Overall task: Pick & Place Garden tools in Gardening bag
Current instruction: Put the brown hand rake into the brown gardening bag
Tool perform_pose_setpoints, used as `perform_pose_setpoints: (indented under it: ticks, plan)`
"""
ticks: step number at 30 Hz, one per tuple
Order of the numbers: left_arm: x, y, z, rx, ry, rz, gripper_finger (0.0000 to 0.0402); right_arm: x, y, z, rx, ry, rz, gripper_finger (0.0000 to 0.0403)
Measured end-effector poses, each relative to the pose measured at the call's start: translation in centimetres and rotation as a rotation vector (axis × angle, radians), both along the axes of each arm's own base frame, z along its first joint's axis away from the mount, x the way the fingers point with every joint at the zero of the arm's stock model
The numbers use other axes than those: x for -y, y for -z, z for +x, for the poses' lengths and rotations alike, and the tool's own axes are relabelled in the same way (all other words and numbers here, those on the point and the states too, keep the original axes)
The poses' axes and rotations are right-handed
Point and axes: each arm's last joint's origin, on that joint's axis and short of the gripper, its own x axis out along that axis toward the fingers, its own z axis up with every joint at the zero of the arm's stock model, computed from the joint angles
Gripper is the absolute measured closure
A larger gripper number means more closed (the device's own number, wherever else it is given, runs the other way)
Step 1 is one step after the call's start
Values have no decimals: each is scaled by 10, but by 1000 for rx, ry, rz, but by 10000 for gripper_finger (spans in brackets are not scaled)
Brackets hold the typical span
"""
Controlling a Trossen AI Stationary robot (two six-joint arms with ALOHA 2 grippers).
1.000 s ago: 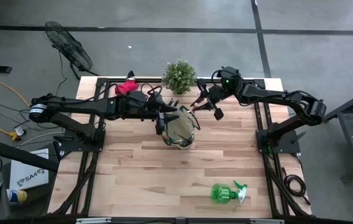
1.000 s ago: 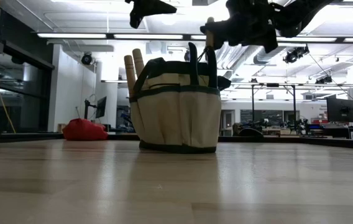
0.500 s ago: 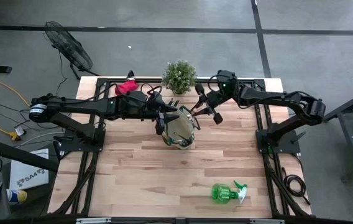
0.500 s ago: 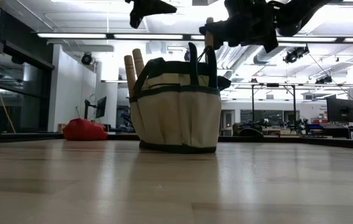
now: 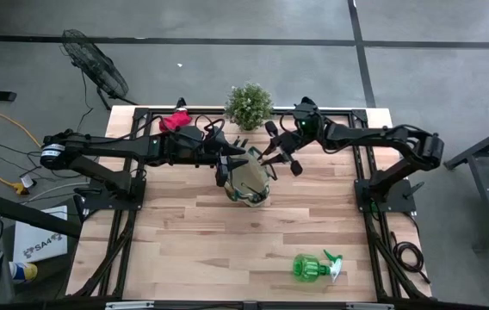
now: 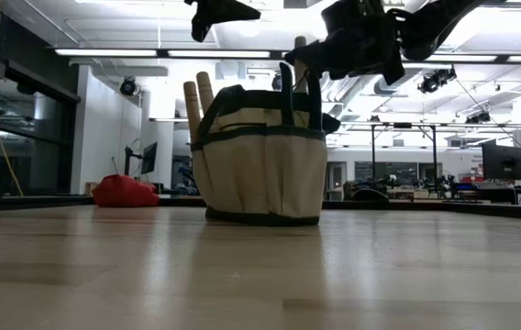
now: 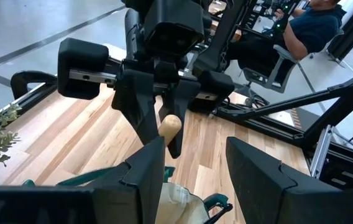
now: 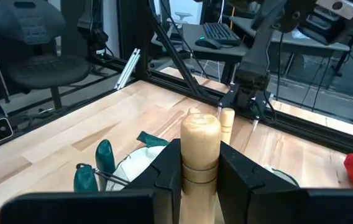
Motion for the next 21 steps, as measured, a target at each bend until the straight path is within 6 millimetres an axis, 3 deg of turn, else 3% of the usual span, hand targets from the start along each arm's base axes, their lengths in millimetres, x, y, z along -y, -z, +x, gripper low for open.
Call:
perform_pose_setpoints:
  ticks: [21]
  plan:
    - [0, 0, 0, 8, -3, -18, 234, 7, 23, 11, -77, 74, 45, 344]
